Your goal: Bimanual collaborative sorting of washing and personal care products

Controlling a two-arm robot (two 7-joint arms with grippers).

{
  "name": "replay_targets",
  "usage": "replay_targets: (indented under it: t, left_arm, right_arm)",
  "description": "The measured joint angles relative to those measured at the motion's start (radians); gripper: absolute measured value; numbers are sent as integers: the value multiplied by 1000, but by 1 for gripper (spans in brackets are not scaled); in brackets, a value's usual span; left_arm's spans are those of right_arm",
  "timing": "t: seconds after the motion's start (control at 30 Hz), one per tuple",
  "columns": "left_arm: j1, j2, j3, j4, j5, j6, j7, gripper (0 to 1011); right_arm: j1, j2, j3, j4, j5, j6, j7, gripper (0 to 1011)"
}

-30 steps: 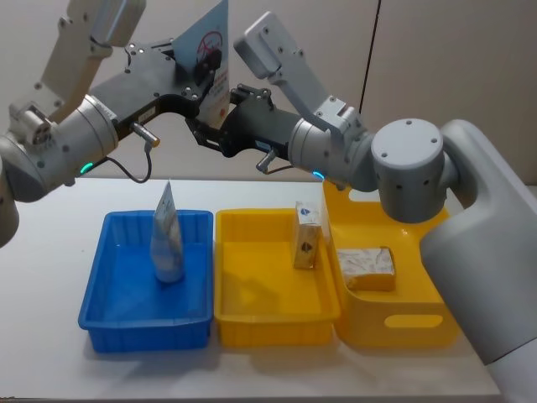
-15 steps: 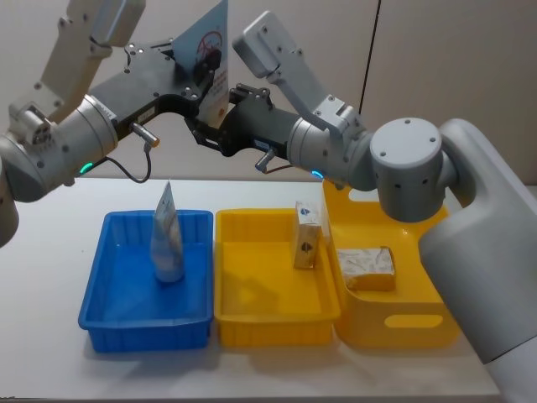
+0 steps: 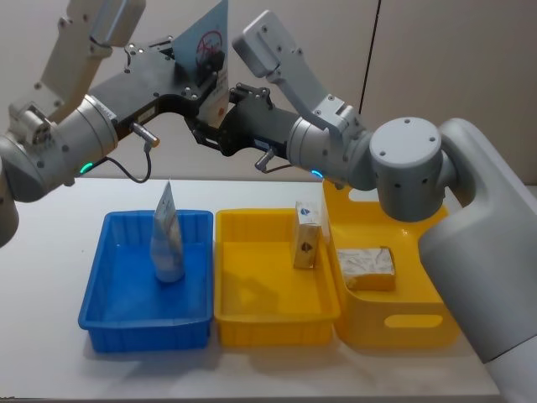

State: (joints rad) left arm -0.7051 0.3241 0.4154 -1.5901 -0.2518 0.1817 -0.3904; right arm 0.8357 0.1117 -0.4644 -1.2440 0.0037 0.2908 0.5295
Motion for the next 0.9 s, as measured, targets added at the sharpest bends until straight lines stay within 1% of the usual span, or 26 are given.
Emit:
replay_targets:
  t: [0.27,0.3,0.33,0.4,0.43,0.5,0.53,0.6,0.63,0.77,0.9]
  left_arm:
    - [0,0,0,0,0,0,0,554]
    - [0,0,0,0,0,0,0,554]
    - [0,0,0,0,0,0,0,624]
    - [0,0,0,0,0,0,0,662]
    - [0,0,0,0,0,0,0,721]
    - [0,0,0,0,0,0,0,754]
    - [0,0,0,0,0,0,0,815]
    - [0,0,0,0,0,0,0,857]
    - [0,0,0,0,0,0,0,908]
    - [0,0,0,0,0,0,0,996]
    - [0,0,0,0,0,0,0,1001]
  right_arm:
    - [0,0,0,0,0,0,0,637]
    - [0,0,0,0,0,0,0,637]
    - [0,0,0,0,0,0,0,637]
    - [0,0,0,0,0,0,0,637]
    - [0,0,0,0,0,0,0,635]
    - [0,0,0,0,0,0,0,635]
    - [0,0,0,0,0,0,0,637]
    - [0,0,0,0,0,0,0,635]
    - [0,1,0,0,0,0,0,635]
    - [-3,4,2,-5,-1,-4,-9,635]
    - [-13,13,11,-18,-2,-10,-26,635]
